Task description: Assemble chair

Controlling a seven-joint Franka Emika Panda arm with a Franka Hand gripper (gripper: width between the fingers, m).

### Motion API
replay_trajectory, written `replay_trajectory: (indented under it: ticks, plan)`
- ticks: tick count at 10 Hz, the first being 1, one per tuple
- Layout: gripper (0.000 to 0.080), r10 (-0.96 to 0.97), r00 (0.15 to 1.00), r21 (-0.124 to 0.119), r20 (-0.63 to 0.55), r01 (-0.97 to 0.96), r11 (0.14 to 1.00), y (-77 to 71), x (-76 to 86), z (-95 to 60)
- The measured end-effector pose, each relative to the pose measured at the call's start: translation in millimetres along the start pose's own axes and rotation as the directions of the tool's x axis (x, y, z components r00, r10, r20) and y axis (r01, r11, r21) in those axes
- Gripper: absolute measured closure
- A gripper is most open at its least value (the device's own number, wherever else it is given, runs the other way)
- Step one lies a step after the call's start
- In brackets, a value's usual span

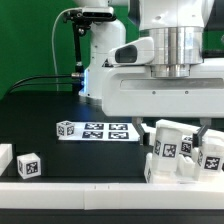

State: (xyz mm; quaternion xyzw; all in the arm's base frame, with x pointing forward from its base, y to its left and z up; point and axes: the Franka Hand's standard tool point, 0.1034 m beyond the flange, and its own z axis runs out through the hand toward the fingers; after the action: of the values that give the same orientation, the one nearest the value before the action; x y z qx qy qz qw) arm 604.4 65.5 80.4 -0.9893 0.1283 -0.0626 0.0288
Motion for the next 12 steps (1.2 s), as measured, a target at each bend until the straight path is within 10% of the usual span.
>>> replay_trajectory:
  ticks: [3,6,10,12]
  plan:
    - [0.0498,0.221,0.975,0.005,0.004,-0.221,0.975,0.7,-0.4,0.4]
    - [0.0499,0.530,0.847,0.005,0.029,-0.531,0.848,3.3,4.9,-3.8]
    - [0.0505,0.915,0.389,0.014,0.109,-0.921,0.390,2.6,2.2,0.9]
    - [0.0509,0.927,0.357,0.006,0.113,-0.933,0.359,0.2,-0.2,4.0]
